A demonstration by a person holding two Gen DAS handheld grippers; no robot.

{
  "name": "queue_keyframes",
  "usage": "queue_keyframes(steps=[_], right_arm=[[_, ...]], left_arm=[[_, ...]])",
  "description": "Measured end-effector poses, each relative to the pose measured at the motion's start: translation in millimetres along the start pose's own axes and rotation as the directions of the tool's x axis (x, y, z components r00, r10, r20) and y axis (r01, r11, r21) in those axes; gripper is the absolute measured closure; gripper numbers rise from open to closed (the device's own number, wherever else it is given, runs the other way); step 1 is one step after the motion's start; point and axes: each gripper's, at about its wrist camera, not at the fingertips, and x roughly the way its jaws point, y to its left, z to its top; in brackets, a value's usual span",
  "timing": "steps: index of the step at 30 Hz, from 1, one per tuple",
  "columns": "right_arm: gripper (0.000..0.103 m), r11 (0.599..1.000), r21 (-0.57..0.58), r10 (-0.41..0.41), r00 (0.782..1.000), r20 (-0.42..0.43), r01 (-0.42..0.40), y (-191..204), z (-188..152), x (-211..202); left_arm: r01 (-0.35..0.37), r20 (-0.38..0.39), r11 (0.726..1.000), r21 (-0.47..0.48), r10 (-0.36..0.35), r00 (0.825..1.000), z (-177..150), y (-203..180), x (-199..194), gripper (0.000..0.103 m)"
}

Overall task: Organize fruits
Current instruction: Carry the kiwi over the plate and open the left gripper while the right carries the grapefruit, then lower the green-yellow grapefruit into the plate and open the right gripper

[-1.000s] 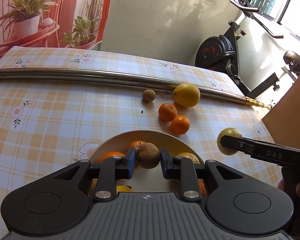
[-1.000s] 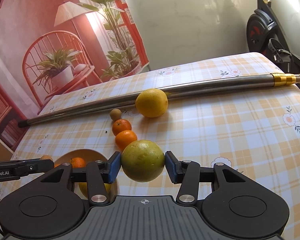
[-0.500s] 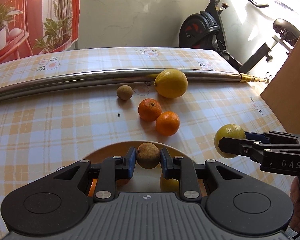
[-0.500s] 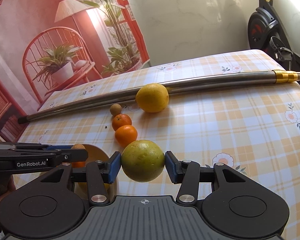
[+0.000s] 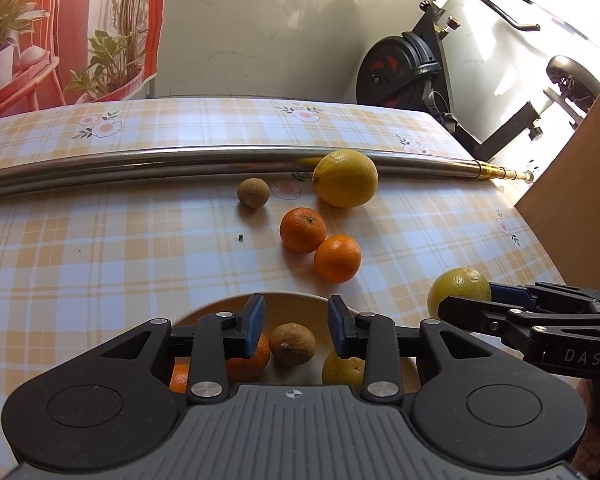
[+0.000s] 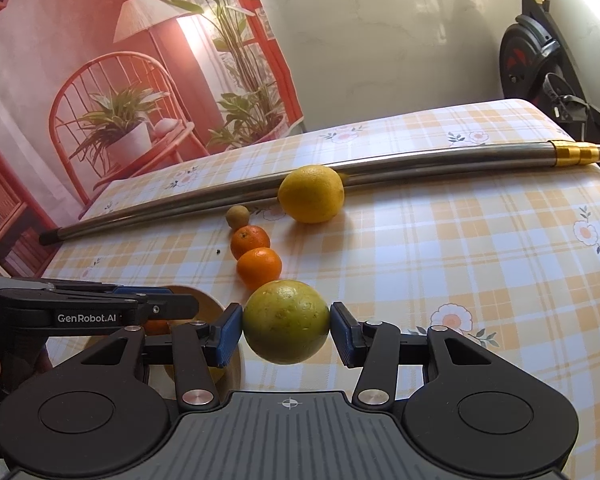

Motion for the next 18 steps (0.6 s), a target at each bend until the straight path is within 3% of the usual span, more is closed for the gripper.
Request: queue_keyframes(steps=[7, 18], right_arm=[[0.059, 0.999, -0.027, 0.019, 1.000, 0.004, -0.018, 12, 2, -8], [0.059, 0.981, -0.164, 0.097, 0.995, -0.033, -0.101, 61, 6, -8]], left_arm=[[-0.041, 0.080, 0.995, -0.091, 0.048, 0.996, -3, 24, -39, 0.067], [-0.168, 0.157, 0.971, -0.169, 0.195, 0.968, -23, 57, -92, 0.067]])
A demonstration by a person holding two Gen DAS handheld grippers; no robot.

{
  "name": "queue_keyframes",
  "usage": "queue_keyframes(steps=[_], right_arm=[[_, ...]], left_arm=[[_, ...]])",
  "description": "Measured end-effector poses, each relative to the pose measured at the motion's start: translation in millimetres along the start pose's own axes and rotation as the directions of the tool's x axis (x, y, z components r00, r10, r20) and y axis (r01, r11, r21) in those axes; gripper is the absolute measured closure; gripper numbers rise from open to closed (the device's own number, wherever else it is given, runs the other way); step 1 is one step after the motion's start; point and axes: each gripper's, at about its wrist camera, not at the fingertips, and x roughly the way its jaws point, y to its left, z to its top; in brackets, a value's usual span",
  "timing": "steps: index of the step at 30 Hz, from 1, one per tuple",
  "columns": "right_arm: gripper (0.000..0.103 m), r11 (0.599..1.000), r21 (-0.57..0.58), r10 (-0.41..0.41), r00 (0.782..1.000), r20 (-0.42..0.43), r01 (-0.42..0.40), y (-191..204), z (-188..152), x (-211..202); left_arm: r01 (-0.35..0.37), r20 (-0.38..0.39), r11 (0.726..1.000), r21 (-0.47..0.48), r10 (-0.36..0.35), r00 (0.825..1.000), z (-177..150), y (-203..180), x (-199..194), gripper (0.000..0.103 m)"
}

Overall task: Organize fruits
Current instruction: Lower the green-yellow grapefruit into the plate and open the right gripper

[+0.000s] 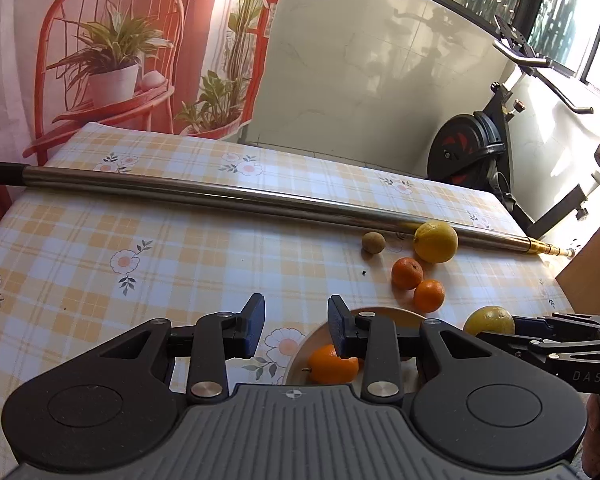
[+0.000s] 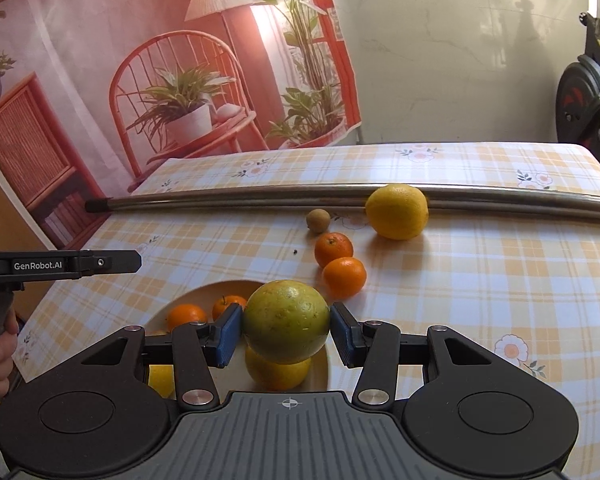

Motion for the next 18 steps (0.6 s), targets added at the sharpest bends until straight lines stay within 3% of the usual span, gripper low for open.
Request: queue_keyframes(steps=[6, 10, 18], right_arm=[[0.059, 0.994, -0.092, 0.045, 0.996, -0.079, -0.052, 36, 4, 25], [0.059, 0.994, -0.079, 0.067, 0.988, -0.140, -0.079, 51, 4, 48], [0.059, 0.991, -0.117, 0.034, 0.980, -0.194, -0.057, 65, -1, 70]], left_arm=[[-0.019, 0.023, 0.999, -0.032, 0.019, 1.000, -5, 11, -10, 0.067], [-0.014, 0.028, 0.999, -0.045, 0.015, 0.999, -8, 15, -11, 0.067], [0.000, 0.019, 0.998, -0.071, 0.001, 1.000, -14, 22, -5, 0.067]])
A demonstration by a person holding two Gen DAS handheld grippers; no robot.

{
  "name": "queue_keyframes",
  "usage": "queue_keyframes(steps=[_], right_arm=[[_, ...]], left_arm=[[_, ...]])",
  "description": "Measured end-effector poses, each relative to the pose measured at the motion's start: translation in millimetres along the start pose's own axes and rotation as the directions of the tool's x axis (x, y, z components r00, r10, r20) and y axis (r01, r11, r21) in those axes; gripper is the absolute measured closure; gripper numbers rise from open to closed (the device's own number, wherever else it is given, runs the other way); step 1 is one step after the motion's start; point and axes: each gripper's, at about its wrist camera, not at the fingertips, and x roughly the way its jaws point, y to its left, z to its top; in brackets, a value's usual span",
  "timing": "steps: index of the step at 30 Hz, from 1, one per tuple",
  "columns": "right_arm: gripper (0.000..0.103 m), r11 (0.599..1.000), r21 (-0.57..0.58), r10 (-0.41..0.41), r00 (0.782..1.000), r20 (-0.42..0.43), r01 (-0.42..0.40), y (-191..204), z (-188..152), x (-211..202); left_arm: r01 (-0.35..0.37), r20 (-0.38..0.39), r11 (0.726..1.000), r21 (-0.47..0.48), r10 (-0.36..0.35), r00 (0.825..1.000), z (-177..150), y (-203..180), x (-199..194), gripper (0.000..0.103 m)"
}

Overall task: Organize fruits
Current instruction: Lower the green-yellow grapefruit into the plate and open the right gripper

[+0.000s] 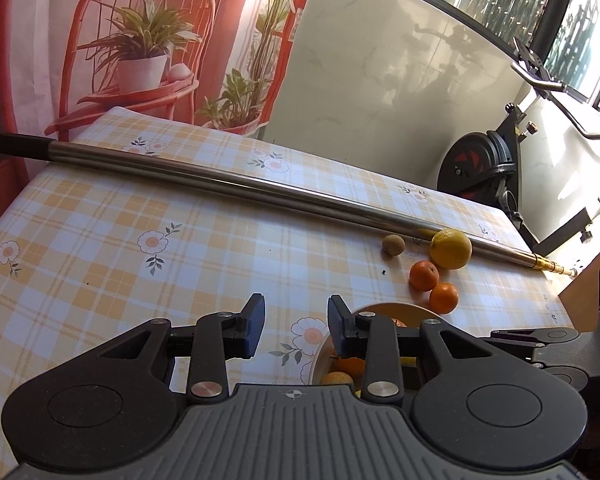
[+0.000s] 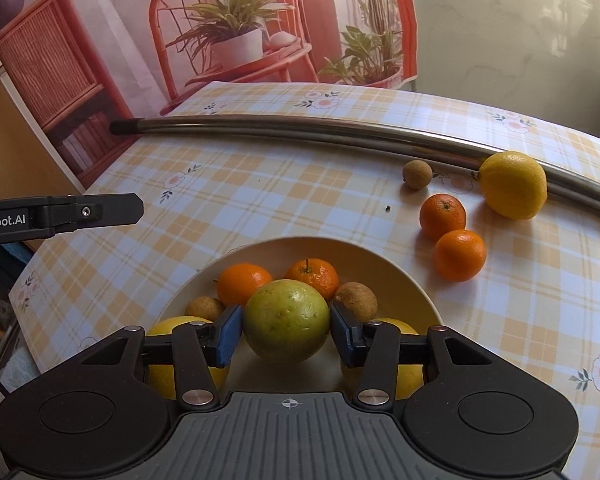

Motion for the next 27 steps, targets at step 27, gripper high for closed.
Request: queue_keyframes(steps=[27], right_arm=[[0.058, 1.000, 0.028, 0.007, 0.998, 0.059, -0.009, -5, 2, -8]], left_arm=[[0.007, -0.022, 1.000, 0.008, -0.006, 1.000, -5, -7, 4, 0.067]])
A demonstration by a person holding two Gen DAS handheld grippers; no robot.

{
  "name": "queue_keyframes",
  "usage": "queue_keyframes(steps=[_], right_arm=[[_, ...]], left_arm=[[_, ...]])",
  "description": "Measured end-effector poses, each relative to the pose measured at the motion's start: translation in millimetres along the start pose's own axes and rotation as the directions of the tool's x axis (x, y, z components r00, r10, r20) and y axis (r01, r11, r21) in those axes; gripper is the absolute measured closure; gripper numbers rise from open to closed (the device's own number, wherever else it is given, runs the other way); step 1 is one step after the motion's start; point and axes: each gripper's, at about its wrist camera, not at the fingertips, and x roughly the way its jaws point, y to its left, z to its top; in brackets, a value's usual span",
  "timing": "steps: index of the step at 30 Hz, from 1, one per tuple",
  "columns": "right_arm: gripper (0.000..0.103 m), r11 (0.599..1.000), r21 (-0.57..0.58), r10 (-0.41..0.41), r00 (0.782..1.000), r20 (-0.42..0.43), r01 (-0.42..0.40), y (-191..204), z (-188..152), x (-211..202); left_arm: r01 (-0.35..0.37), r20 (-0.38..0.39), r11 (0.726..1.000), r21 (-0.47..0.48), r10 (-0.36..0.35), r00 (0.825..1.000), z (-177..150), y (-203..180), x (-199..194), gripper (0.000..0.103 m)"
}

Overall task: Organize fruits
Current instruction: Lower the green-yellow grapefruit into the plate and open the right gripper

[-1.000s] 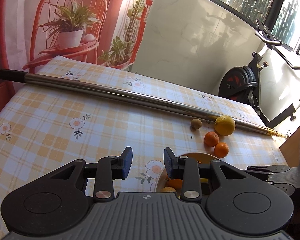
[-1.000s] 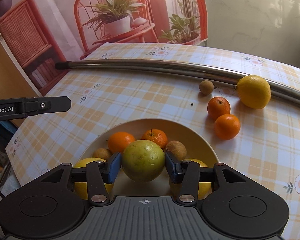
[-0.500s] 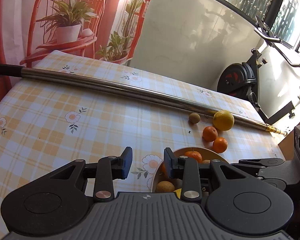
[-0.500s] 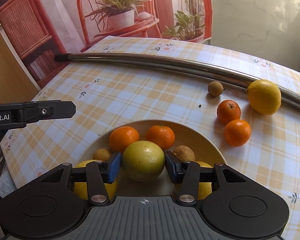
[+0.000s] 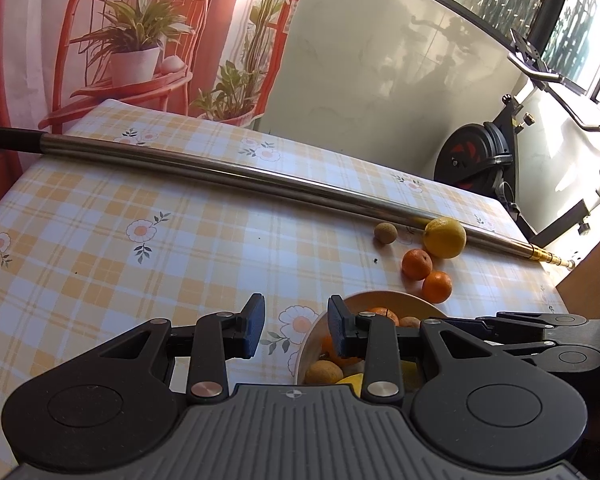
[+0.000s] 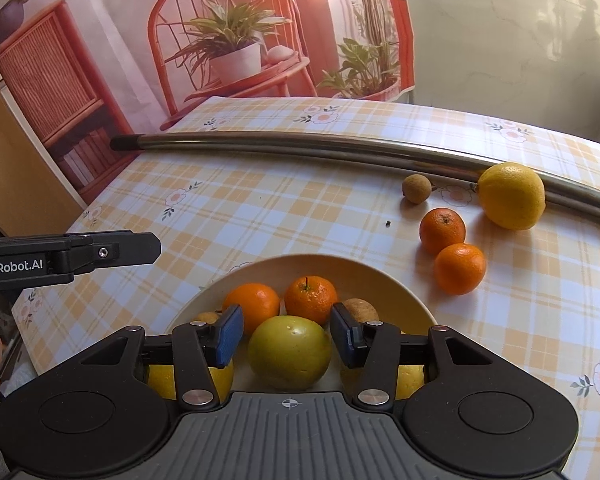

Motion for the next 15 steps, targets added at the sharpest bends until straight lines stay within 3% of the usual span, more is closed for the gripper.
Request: queue_keyframes(steps=[15], right_arm=[[0.058, 0.994, 0.086, -0.073, 0.989, 0.129, 0.062, -31, -4, -37]], left_arm=[[0.008, -0.009, 1.000, 0.010, -0.008, 1.000, -4, -6, 1, 0.067]])
